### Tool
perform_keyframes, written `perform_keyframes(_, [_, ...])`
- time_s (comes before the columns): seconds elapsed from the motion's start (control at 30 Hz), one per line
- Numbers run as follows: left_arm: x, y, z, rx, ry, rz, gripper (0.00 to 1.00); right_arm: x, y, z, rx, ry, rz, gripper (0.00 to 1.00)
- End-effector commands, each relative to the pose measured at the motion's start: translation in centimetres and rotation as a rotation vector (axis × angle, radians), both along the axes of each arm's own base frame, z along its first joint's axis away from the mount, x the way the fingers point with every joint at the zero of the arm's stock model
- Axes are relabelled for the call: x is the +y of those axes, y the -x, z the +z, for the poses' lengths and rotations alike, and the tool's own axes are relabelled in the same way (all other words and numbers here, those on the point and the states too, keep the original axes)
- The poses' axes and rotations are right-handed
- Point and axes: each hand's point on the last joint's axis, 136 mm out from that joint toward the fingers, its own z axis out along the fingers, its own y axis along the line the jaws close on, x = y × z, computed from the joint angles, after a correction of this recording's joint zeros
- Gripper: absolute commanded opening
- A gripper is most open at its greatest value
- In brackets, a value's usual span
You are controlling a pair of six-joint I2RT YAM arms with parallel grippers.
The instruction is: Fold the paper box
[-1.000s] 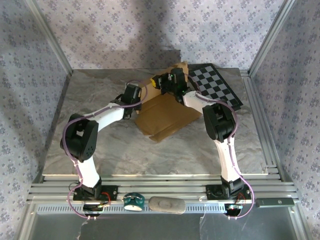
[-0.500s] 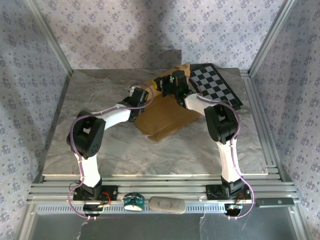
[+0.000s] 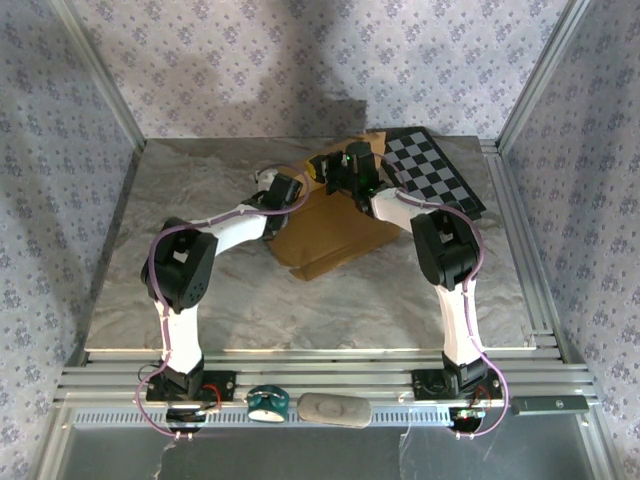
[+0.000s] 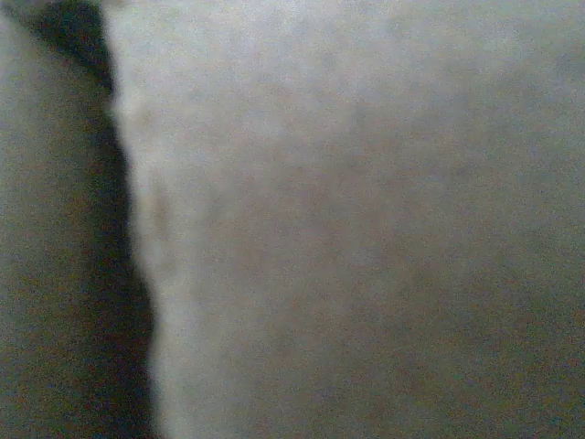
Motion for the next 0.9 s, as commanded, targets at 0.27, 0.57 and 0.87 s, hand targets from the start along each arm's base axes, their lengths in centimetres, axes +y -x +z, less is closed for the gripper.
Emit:
perform_keyframes(0.27, [-1.4, -0.6, -1.2, -0.010, 0.039, -0.145, 0.00, 1.2, 2.4, 0.9, 0.087, -0.026, 0.116, 0.00])
perform_keyframes(0.57, [-0.5, -0.4, -1.4, -0.029, 0.090, -0.124, 0.00, 1.1, 2.2, 1.3, 0.093, -0.045, 0.090, 0.00])
perform_keyframes(0.87, [2.7, -0.8, -1.6, -0.002, -0.003, 0.094, 0.00, 0.8, 3.1, 1.5, 0.117, -0.105, -0.024, 0.00])
